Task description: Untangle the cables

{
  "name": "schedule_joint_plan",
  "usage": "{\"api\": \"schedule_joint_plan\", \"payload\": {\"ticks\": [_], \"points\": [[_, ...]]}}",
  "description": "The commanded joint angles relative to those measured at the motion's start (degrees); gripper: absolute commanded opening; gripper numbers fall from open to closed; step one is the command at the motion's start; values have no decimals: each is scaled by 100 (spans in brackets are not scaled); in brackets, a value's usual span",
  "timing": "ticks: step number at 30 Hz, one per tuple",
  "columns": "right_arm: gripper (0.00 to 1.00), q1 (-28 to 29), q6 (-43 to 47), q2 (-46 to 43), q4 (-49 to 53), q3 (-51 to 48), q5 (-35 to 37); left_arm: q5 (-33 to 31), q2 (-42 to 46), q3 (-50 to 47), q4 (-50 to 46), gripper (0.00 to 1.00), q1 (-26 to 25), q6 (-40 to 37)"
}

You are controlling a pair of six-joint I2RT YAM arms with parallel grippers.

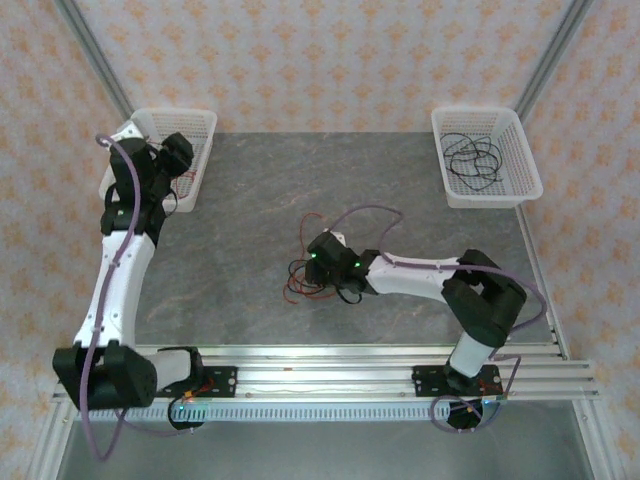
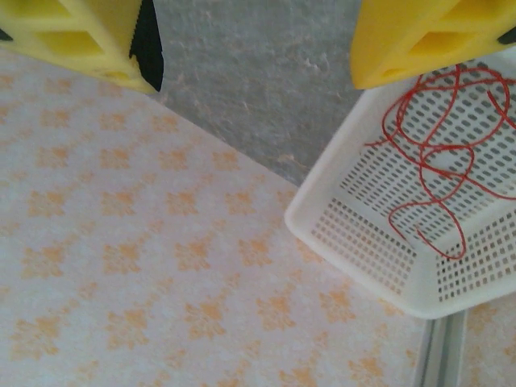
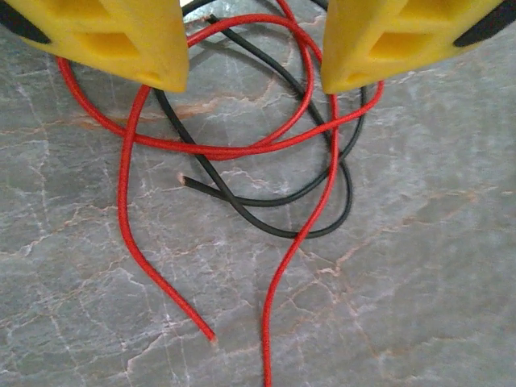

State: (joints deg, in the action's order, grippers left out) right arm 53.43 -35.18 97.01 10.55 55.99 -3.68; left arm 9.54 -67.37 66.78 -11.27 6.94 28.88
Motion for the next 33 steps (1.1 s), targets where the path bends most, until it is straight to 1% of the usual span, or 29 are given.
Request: {"api": "schedule_joint_plan", "payload": {"ticks": [1, 6, 11, 19, 26, 33], "points": [[43, 17, -128, 74, 1037, 76, 853, 109, 485, -443, -332, 63, -201, 62], [43, 17, -244, 115, 1224, 61, 1062, 153, 1132, -1028, -367, 63, -510, 170], [43, 18, -294, 282, 1222, 122, 1026, 95, 1479, -1214, -579, 63, -698, 136], [43, 16, -376, 584, 1084, 130, 976, 118, 1700, -1552, -589, 63, -873, 195], [32, 17, -437, 834, 1055, 141, 957, 112, 1743, -1642, -595, 63, -996, 232], [32, 136, -516, 1192, 1168, 212, 996, 18, 1876, -1661, -705, 63, -1044, 225]]}}
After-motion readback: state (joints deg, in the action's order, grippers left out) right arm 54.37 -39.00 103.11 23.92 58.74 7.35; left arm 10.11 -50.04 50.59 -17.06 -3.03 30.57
